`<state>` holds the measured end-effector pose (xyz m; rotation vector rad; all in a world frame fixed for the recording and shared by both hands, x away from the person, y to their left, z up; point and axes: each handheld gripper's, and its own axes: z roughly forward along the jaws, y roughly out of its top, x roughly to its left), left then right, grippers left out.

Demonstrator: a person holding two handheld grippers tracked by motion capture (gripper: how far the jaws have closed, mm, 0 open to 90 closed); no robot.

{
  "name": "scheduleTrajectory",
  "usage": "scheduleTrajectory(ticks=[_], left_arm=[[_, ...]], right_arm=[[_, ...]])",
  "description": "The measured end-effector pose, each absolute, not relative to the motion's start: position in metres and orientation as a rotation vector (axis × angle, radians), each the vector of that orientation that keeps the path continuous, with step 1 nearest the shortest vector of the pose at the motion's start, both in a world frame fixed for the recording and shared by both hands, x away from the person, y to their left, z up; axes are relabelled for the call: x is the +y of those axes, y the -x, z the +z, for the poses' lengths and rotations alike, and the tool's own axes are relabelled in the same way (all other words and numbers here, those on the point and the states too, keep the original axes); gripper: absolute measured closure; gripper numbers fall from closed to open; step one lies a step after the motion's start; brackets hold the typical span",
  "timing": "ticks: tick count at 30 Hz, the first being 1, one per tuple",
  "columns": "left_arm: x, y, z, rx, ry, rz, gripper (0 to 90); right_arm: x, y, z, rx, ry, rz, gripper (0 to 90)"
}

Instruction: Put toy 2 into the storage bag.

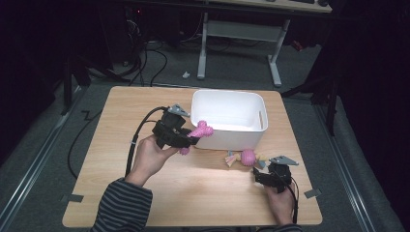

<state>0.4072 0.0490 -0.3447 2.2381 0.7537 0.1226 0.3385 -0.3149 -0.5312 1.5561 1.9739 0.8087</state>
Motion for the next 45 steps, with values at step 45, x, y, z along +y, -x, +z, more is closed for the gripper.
scheduleTrajectory(ticks=[45], left_arm=[[-0.010,-0.469,-0.318,0.726,-2.274,0.156,58.6]], right_arm=[[-0.315,-0.338,-0.531,1.983,-1.545,0.812,20.0]])
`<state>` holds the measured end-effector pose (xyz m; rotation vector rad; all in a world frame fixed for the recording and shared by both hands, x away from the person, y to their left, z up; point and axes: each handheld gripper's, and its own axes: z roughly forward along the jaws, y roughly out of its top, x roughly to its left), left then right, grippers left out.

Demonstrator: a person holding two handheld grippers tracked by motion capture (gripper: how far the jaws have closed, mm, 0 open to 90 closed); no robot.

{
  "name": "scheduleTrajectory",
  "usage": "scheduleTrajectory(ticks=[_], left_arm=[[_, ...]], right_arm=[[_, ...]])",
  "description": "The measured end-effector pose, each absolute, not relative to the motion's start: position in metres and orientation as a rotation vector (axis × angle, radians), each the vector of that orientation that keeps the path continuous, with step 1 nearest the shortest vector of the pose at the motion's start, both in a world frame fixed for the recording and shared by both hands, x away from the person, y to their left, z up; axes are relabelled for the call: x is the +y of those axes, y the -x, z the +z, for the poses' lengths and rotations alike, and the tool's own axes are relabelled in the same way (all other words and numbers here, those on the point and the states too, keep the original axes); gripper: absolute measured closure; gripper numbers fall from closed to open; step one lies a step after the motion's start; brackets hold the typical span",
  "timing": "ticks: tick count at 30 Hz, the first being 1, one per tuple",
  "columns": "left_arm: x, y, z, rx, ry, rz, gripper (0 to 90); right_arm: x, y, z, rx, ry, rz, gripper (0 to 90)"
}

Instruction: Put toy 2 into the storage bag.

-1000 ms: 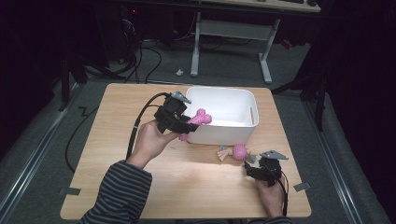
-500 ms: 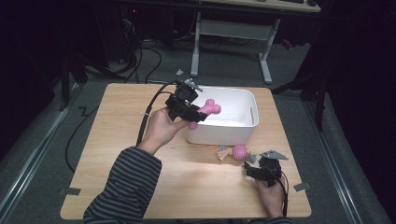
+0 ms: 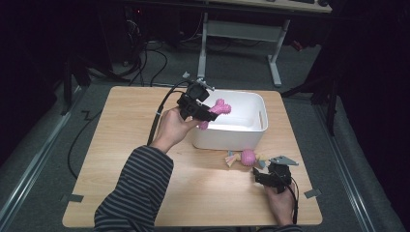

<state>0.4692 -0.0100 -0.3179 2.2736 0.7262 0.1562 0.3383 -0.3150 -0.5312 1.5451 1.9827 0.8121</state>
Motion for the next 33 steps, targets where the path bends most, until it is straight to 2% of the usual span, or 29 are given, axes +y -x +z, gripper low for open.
scheduleTrajectory(ticks=[13,33], left_arm=[[-0.028,-0.487,-0.331,0.756,-2.296,0.209,58.5],[-0.046,-0.509,-0.349,0.806,-2.299,0.220,58.5]], right_arm=[[-0.314,-0.338,-0.531,1.983,-1.555,0.813,20.0],[-0.314,-0.338,-0.531,1.987,-1.551,0.815,20.0]])
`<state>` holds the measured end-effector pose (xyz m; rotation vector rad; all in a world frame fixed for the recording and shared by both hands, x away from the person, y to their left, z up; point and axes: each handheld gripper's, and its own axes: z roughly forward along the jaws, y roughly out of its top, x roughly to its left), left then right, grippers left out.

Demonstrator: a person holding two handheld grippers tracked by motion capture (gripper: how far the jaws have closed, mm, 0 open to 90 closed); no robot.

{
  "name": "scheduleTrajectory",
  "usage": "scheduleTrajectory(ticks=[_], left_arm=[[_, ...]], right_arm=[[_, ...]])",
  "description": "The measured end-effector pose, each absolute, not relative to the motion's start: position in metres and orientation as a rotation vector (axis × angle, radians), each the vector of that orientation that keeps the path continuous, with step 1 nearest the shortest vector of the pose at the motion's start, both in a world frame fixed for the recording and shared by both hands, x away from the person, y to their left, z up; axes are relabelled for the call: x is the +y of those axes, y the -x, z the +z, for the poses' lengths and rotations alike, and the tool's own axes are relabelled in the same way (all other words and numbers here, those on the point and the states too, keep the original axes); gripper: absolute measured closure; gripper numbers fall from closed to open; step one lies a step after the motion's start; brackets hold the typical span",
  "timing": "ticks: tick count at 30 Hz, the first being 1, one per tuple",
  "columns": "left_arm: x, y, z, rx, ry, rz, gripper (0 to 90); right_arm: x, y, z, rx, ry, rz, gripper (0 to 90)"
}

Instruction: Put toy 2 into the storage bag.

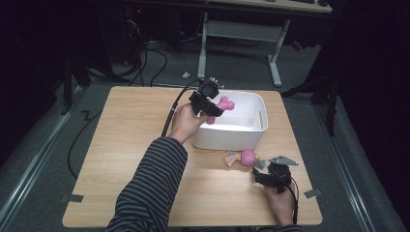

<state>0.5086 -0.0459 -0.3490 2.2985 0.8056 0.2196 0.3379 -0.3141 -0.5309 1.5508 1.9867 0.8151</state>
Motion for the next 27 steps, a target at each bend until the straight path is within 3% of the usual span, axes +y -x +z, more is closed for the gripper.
scheduleTrajectory(ticks=[27], left_arm=[[-0.073,-0.516,-0.382,0.823,-2.357,0.216,58.5]], right_arm=[[-0.314,-0.337,-0.531,1.993,-1.543,0.817,20.0]])
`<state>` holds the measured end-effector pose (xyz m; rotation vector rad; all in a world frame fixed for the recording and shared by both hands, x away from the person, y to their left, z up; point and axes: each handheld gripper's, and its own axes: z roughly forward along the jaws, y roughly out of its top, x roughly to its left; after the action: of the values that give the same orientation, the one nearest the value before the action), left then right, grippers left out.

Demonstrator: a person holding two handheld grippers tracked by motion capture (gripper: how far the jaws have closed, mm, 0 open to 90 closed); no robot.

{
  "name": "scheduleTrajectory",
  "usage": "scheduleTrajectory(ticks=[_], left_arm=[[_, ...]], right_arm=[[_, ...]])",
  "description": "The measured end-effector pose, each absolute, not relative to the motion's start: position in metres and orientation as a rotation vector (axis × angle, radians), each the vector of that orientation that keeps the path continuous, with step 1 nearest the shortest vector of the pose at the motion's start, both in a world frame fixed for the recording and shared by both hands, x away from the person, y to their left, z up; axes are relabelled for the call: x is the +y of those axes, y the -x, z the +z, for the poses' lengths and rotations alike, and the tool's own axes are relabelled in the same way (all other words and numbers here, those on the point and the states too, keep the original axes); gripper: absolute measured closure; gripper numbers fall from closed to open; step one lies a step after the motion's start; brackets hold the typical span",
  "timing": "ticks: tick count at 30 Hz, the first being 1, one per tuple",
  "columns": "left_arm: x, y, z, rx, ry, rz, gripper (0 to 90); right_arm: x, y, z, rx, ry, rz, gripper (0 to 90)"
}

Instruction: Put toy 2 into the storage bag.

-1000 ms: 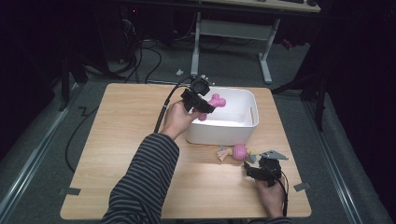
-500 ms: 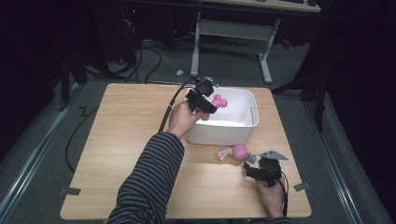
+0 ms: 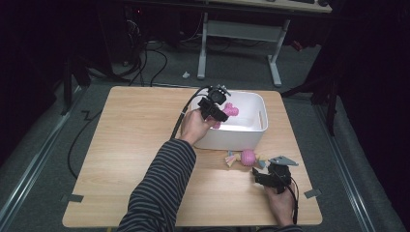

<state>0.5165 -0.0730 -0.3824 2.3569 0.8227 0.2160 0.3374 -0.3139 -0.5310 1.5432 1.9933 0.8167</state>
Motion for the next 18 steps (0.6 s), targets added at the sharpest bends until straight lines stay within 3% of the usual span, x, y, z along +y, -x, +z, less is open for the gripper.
scheduleTrajectory(ticks=[18], left_arm=[[-0.079,-0.517,-0.396,0.847,-2.408,0.189,57.8]], right_arm=[[-0.314,-0.337,-0.531,1.994,-1.542,0.817,20.0]])
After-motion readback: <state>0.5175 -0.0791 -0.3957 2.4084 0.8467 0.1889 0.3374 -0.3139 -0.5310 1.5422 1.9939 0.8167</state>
